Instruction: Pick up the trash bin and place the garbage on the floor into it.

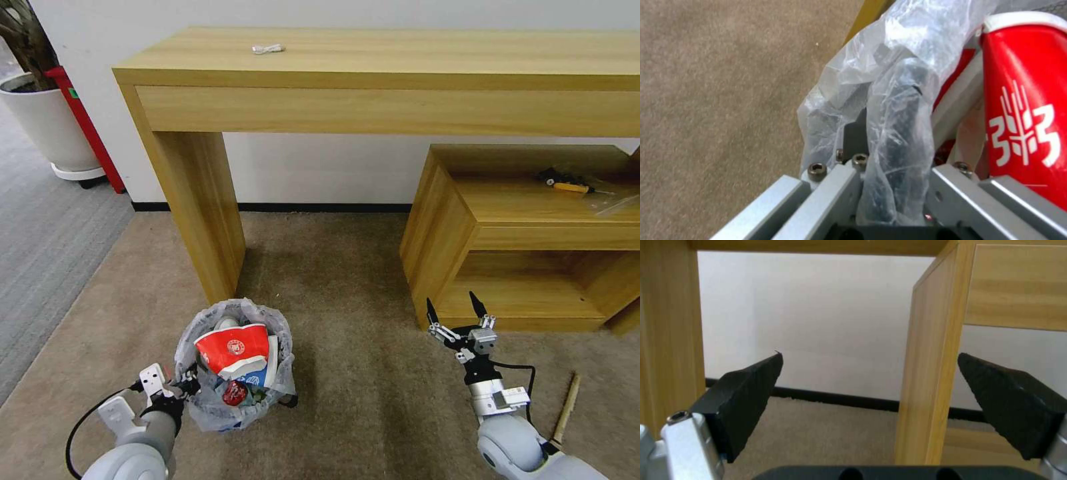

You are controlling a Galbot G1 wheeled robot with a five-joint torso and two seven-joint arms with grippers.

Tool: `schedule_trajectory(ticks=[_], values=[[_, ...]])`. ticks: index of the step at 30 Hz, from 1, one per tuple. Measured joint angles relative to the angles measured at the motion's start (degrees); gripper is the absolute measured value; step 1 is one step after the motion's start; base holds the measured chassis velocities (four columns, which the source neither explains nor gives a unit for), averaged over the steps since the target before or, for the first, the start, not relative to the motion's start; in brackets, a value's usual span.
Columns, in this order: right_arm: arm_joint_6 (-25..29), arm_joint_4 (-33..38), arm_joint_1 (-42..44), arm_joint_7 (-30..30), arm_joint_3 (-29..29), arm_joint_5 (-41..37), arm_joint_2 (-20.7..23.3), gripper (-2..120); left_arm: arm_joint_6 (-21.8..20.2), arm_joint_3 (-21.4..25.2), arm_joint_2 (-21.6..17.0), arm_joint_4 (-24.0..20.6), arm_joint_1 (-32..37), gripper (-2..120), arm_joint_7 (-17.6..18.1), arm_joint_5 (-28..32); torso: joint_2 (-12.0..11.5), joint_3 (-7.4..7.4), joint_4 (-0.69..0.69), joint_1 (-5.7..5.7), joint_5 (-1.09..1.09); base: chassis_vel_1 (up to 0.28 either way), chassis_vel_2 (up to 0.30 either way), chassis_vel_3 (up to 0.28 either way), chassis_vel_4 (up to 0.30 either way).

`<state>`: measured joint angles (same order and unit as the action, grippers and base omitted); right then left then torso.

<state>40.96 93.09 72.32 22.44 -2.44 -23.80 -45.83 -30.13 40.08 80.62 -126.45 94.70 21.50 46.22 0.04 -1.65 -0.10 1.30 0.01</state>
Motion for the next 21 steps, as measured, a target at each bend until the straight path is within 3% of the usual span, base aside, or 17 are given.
schedule_trajectory(ticks=[7,17,21], values=[[0.18,0.13,-0.12,-0.04,0.49,0.14,-0.13,100,-0.01,0.37,-0.28,-0.24,0.04,0,0.17,0.45,0.00,-0.01,0.00,0.00,0.01,-0.150,-0.066,0.157,0.059],[0.30,0.05,-1.06,0.00,1.46,1.31,-0.51,100,0.00,0.03,-0.07,0.07,-0.33,0,0.12,0.49,0.00,-0.02,-0.02,0.01,0.03,-0.265,-0.155,0.245,0.158],[0.61,-0.31,-1.87,0.24,2.13,1.48,-0.83,100,0.00,0.10,-0.09,0.12,-0.28,0,0.13,0.48,0.00,0.00,-0.01,0.01,-0.01,-0.037,-0.059,0.067,0.042]])
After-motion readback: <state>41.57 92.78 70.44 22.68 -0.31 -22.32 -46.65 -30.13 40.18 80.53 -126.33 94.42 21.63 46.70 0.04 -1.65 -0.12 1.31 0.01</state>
